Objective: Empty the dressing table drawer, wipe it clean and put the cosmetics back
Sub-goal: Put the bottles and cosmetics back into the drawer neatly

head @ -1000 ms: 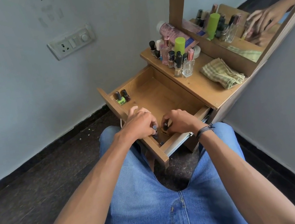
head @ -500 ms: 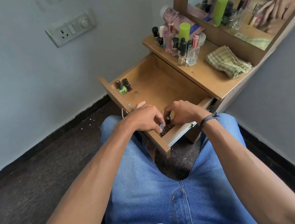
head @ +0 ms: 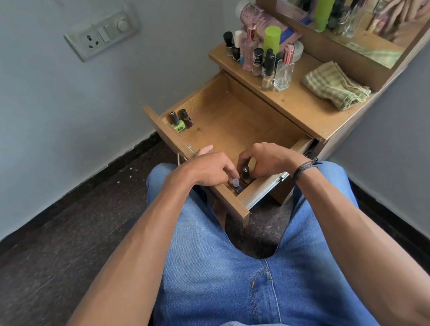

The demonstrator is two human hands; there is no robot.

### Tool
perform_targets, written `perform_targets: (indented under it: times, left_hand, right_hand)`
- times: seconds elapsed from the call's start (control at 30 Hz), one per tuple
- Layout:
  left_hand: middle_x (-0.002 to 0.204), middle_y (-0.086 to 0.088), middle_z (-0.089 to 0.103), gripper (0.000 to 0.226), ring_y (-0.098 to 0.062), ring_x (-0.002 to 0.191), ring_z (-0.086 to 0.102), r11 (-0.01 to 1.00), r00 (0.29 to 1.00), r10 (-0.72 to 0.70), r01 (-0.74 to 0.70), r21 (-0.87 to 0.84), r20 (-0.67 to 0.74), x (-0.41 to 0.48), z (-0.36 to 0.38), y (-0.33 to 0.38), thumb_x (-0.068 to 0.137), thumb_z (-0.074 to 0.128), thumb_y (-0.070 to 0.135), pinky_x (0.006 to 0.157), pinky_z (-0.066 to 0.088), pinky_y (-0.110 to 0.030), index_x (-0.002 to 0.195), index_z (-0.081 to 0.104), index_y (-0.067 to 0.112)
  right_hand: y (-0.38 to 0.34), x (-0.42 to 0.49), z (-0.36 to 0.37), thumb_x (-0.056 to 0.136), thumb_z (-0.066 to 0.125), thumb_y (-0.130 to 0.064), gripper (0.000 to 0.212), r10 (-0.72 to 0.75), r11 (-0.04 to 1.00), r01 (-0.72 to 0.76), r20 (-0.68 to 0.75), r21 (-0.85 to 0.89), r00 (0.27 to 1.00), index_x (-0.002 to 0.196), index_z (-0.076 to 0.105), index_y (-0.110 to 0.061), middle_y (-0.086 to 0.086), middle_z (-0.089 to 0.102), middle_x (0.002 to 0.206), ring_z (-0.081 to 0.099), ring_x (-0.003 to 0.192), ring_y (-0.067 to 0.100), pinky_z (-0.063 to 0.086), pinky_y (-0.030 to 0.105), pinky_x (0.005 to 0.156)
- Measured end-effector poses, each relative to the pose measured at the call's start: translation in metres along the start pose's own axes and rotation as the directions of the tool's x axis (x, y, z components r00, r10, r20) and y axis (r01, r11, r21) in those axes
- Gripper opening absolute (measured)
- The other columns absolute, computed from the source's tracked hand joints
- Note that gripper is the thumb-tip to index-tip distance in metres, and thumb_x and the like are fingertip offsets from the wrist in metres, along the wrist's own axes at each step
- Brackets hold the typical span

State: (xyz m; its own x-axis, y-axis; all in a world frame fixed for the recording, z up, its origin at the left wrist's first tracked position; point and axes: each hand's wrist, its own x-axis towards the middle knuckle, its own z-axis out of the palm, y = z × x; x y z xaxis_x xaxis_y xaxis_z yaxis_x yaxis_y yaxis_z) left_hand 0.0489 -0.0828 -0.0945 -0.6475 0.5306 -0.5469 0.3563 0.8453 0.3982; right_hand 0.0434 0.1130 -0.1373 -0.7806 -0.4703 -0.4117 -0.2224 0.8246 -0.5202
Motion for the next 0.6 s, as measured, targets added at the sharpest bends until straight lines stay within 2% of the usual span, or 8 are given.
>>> perform_targets:
  times: [0.13,0.27,0.33,0.43,0.6]
  left_hand:
    - [0.138,0.007,0.062,0.058,-0.009,0.147,0.023,0.999,0.999,-0.043,0.042,0.027,0.003,-0.0044,-0.0008,0.0060,0.086,0.042,-0.005,0.118,-0.016,-0.029,0.121,0.071,0.031]
    - [0.142,0.008,0.058,0.057,-0.015,0.152,0.007,0.997,0.997,-0.069,0.069,0.024,0.016,-0.0013,0.0024,0.0027,0.087,0.042,-0.001,0.122,-0.013,-0.034,0.122,0.070,0.035]
    - [0.144,0.007,0.056,0.057,-0.014,0.152,0.008,0.997,0.997,-0.073,0.073,0.020,0.022,-0.0009,0.0026,0.0013,0.088,0.042,-0.001,0.121,-0.013,-0.033,0.124,0.070,0.034]
    - [0.144,0.008,0.057,0.053,-0.013,0.152,0.012,0.998,0.998,-0.061,0.061,0.002,0.023,-0.0016,0.0014,0.0008,0.089,0.044,0.001,0.120,-0.013,-0.033,0.124,0.070,0.033]
    - [0.146,0.005,0.056,0.044,-0.017,0.153,0.007,0.998,0.998,-0.060,0.061,-0.022,0.020,-0.0024,0.0015,-0.0009,0.095,0.049,0.009,0.118,-0.013,-0.031,0.127,0.069,0.031]
  right_hand:
    - [0.0010,0.0014,-0.0006,0.080,0.071,-0.007,0.029,-0.005,1.000,0.005,0.028,0.015,1.000,0.097,0.074,-0.031,-0.010,0.071,0.103,0.065,0.096,0.013,0.048,0.023,0.077]
    - [0.0008,0.0033,-0.0006,0.079,0.067,-0.001,0.034,-0.006,1.000,0.004,0.059,0.029,0.998,0.096,0.073,-0.030,-0.011,0.073,0.100,0.067,0.096,0.011,0.053,0.027,0.081]
    - [0.0000,0.0039,-0.0005,0.079,0.064,0.002,0.038,-0.002,0.999,-0.001,0.073,0.047,0.997,0.096,0.072,-0.031,-0.012,0.073,0.098,0.069,0.095,0.010,0.056,0.030,0.084]
    - [-0.0032,0.0047,0.0005,0.080,0.062,0.006,0.039,0.016,0.997,-0.023,0.102,0.068,0.995,0.104,0.073,-0.023,-0.008,0.076,0.098,0.071,0.092,0.008,0.057,0.028,0.083]
    - [-0.0059,0.0077,-0.0007,0.084,0.061,0.003,0.037,0.043,0.999,-0.047,0.142,0.023,0.989,0.111,0.074,-0.018,-0.001,0.076,0.104,0.071,0.098,0.014,0.056,0.029,0.087]
